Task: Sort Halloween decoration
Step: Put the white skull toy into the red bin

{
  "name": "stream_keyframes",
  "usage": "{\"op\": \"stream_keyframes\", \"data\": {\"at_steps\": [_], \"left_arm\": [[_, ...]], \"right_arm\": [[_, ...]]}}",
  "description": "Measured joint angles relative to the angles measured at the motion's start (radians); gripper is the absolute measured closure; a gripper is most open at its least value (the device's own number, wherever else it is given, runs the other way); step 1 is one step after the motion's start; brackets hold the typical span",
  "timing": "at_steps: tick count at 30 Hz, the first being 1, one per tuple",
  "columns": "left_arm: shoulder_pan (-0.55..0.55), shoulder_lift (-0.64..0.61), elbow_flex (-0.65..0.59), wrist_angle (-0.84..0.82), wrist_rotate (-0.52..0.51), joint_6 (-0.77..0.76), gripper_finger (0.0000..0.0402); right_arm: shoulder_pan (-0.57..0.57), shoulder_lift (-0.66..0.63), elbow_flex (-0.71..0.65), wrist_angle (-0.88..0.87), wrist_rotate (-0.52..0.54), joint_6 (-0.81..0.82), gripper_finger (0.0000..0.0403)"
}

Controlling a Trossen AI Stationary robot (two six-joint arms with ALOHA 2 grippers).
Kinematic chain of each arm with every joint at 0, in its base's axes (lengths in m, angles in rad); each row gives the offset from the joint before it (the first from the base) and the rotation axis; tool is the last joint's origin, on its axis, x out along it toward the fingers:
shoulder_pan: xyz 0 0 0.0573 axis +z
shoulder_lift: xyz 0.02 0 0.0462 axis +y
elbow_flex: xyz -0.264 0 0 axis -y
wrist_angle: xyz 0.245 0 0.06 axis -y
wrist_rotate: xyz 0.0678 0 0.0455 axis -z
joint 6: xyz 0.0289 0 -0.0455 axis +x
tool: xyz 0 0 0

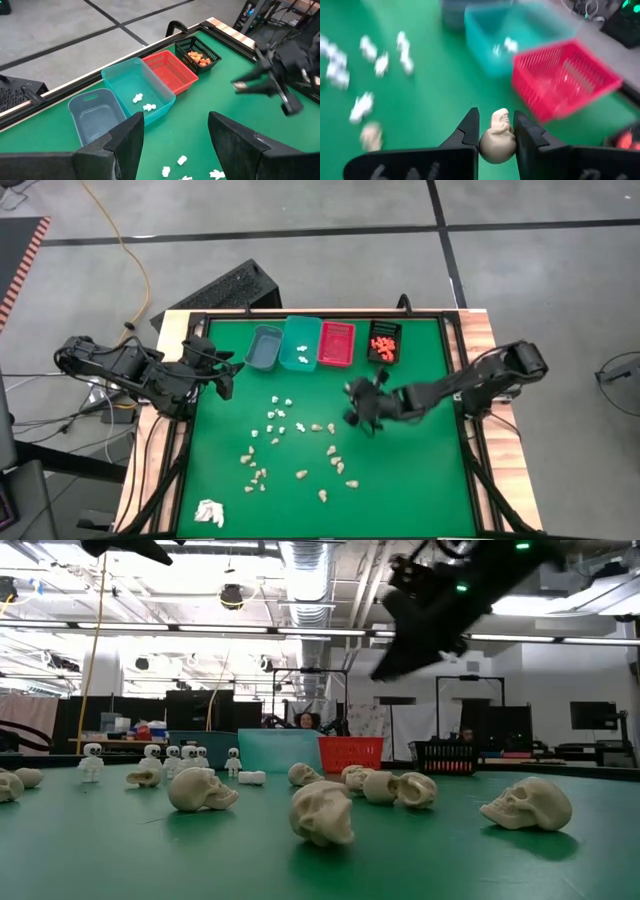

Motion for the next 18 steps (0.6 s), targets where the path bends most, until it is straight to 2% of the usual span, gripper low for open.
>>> {"op": "stream_keyframes", "data": {"at_steps": [5,10,15,18], "left_arm": [[0.000,0.000,0.000,0.000,0.000,0.000,0.0191],[0.000,0.000,0.000,0.000,0.000,0.018,0.0191],[0.000,0.000,0.000,0.001,0.000,0.021,0.0191],[0.000,0.000,0.000,0.001,0.000,0.021,0.0191]], "right_arm": [[-0.198,-0.011,0.000,0.199,-0.172,-0.146,0.0329],[-0.358,0.023,0.001,0.298,-0.295,-0.169,0.0329],[-0.452,0.096,0.001,0.341,-0.390,-0.169,0.0329],[-0.480,0.142,0.001,0.333,-0.395,-0.170,0.0328]]}}
